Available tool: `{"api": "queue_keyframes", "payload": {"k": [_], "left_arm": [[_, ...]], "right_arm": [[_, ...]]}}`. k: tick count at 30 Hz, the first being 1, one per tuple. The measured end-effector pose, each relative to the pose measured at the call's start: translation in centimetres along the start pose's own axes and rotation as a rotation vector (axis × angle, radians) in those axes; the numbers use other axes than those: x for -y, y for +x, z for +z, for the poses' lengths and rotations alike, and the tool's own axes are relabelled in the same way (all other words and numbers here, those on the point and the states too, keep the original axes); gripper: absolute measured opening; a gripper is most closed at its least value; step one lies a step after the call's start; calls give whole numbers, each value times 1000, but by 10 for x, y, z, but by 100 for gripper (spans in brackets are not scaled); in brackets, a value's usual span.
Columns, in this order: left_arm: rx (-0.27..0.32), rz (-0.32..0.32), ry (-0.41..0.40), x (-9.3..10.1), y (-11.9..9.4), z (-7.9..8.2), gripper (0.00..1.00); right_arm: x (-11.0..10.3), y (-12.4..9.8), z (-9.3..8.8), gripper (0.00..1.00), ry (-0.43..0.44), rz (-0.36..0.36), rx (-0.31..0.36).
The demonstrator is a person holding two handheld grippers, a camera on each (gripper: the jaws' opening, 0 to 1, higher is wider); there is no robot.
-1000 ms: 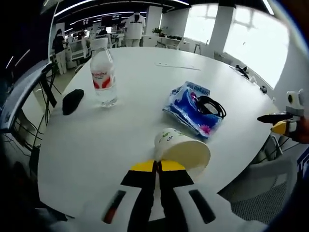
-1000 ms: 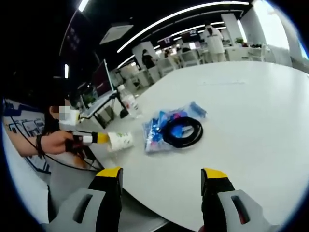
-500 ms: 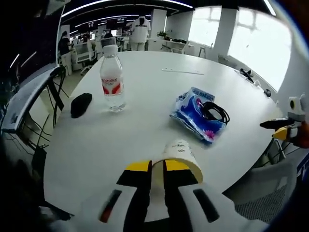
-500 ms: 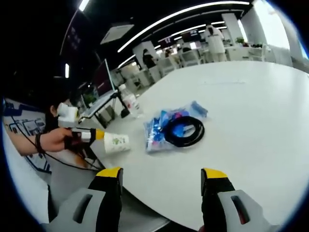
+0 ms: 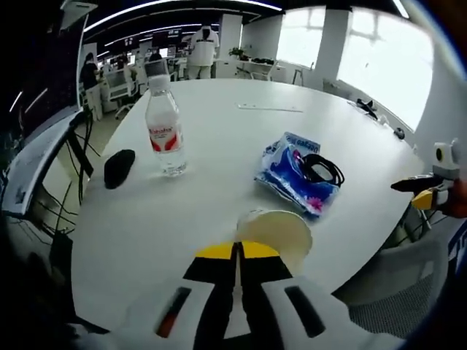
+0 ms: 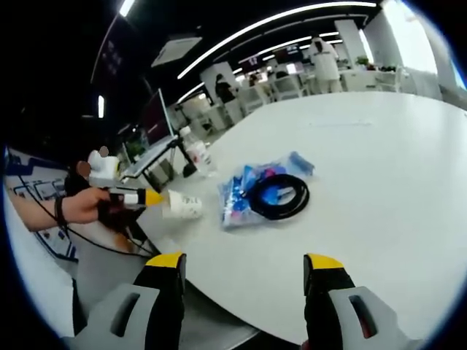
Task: Arrange the tabletop items into an orderly group along one side of the table until the central work area is clear of visible clutter.
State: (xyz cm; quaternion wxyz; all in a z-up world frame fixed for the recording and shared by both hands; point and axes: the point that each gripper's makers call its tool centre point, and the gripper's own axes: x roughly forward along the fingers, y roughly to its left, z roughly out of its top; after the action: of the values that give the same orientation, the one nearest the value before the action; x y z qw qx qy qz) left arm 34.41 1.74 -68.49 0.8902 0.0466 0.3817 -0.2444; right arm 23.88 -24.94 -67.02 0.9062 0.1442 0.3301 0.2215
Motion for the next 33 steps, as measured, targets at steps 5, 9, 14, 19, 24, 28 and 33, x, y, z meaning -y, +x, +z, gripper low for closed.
{"api": "queue_keyframes", "payload": {"k": [5, 9, 14, 19, 24, 28, 33], "left_arm": [[-11, 10, -14, -2, 1, 3, 0], [-17, 14, -22, -3, 2, 9, 0], [-27, 20, -33, -4, -4, 16, 0], [-44, 31, -60, -9, -6, 14, 0], [-57, 18, -107, -8, -9, 11, 0], [-57, -6, -163, -2, -10, 13, 0], [-60, -30, -273, -3, -4, 15, 0]], "right_arm": [[0, 0, 0, 66, 1, -2, 2], [-1, -1, 1, 66, 2, -3, 5], [0, -1, -1, 66, 4, -3, 3], [-2, 0, -1, 66, 7, -1, 4], [-2, 0, -2, 66, 7, 2, 4], [-1, 0, -2, 66, 10, 2, 3], [1, 0, -3, 66, 11, 1, 2]]}}
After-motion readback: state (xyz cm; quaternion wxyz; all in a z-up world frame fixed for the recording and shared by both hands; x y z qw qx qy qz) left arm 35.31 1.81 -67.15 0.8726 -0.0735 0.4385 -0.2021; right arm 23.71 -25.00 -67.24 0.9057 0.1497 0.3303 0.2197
